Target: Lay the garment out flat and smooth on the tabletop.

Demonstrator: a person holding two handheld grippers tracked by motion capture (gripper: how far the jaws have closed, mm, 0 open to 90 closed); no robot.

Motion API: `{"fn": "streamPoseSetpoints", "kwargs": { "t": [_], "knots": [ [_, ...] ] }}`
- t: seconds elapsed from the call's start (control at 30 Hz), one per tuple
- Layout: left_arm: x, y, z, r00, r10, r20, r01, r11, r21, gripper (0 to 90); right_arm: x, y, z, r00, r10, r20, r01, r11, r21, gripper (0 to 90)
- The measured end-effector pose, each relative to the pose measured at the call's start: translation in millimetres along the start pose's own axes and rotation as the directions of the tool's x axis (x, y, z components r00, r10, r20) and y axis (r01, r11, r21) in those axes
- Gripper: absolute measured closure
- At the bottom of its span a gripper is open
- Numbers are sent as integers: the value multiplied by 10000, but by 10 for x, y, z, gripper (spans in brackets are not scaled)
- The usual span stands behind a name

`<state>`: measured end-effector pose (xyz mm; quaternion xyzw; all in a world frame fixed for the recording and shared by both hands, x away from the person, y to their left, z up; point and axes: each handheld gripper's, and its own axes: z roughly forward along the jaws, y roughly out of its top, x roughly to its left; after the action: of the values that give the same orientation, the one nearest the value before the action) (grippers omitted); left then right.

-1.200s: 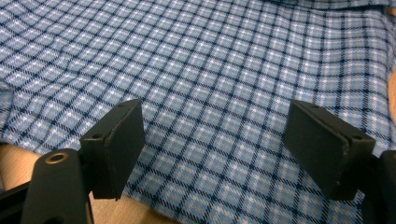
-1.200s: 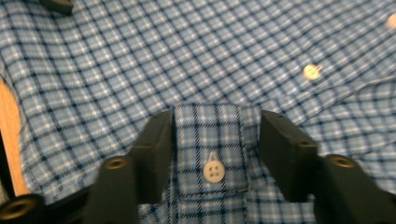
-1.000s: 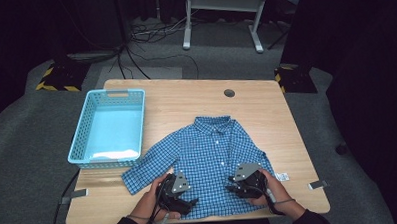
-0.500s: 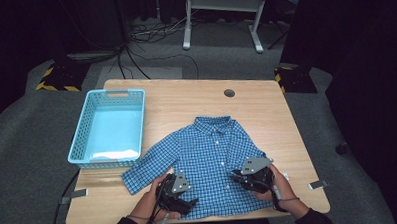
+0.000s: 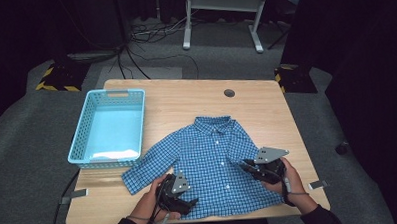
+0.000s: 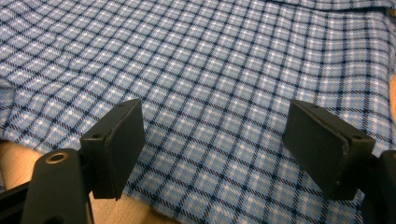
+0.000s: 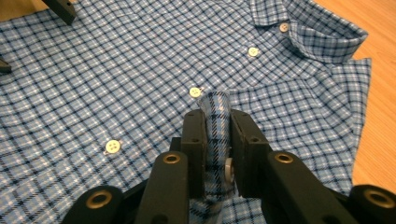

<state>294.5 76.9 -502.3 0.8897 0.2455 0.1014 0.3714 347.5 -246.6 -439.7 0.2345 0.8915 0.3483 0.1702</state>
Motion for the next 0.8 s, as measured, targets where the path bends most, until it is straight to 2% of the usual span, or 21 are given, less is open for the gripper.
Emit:
{"fn": "streamPoseSetpoints", "kwargs": {
  "t": [0.43, 0.6, 0.8],
  "knots": [
    [0, -2, 0, 10000, -9, 3, 9, 10000, -15, 203, -169, -48, -146, 9970, 401, 655, -382, 9988, -300, 774],
    [-1, -2, 0, 10000, -14, 5, 14, 10000, -13, 203, -266, -100, -236, 9924, 662, 1041, -620, 9972, -424, 775],
    [-2, -3, 0, 10000, -22, 3, 22, 10000, -15, 203, -398, -199, -341, 9837, 1220, 1323, -1150, 9916, -590, 776]
  ]
}}
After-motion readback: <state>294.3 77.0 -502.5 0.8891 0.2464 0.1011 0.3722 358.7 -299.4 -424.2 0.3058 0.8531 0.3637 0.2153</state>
